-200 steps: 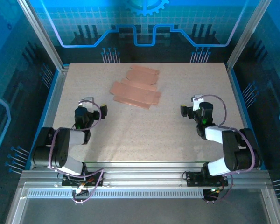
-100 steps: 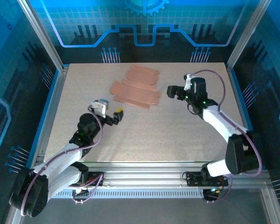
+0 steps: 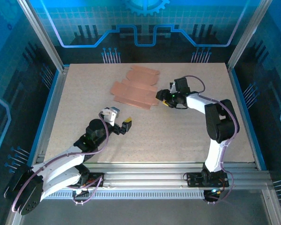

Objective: Fold the paper box

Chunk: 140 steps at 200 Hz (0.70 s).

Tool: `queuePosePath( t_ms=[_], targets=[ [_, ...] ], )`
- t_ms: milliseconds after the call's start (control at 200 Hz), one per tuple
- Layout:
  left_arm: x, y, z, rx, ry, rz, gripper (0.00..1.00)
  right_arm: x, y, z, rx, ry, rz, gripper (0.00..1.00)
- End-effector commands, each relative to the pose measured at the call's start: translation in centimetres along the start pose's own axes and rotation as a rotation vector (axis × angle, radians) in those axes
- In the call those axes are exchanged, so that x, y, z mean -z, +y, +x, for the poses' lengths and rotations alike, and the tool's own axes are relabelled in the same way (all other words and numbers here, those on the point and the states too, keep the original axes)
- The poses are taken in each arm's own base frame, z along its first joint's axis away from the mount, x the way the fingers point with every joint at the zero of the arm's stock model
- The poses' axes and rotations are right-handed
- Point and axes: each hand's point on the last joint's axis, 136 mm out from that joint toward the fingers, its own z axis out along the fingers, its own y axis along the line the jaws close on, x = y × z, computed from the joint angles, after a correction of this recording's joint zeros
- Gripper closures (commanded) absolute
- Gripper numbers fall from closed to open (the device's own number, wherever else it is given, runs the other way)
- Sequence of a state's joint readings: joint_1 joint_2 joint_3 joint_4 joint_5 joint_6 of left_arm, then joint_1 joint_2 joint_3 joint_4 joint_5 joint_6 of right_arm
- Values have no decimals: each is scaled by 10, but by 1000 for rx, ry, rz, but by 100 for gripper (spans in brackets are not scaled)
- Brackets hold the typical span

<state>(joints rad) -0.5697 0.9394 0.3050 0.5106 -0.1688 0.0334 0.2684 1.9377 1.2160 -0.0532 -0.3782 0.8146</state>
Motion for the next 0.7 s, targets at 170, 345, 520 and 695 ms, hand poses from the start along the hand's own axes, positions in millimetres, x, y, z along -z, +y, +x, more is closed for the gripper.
queuePosePath(
  t_ms=[170, 345, 520, 695],
  targets=[
    [-1, 4, 6, -16, 10, -29, 1, -28, 2, -2, -58, 58, -29, 52],
    [-5, 3, 6, -18, 17, -25, 1, -37, -3, -4, -60, 63, -20, 59],
    [-7, 2, 5, -19, 20, -22, 1, -44, -5, -5, -64, 75, -19, 71],
    [-7, 3, 6, -13, 23, -28, 1, -43, -7, -9, -54, 73, -10, 92]
  ],
)
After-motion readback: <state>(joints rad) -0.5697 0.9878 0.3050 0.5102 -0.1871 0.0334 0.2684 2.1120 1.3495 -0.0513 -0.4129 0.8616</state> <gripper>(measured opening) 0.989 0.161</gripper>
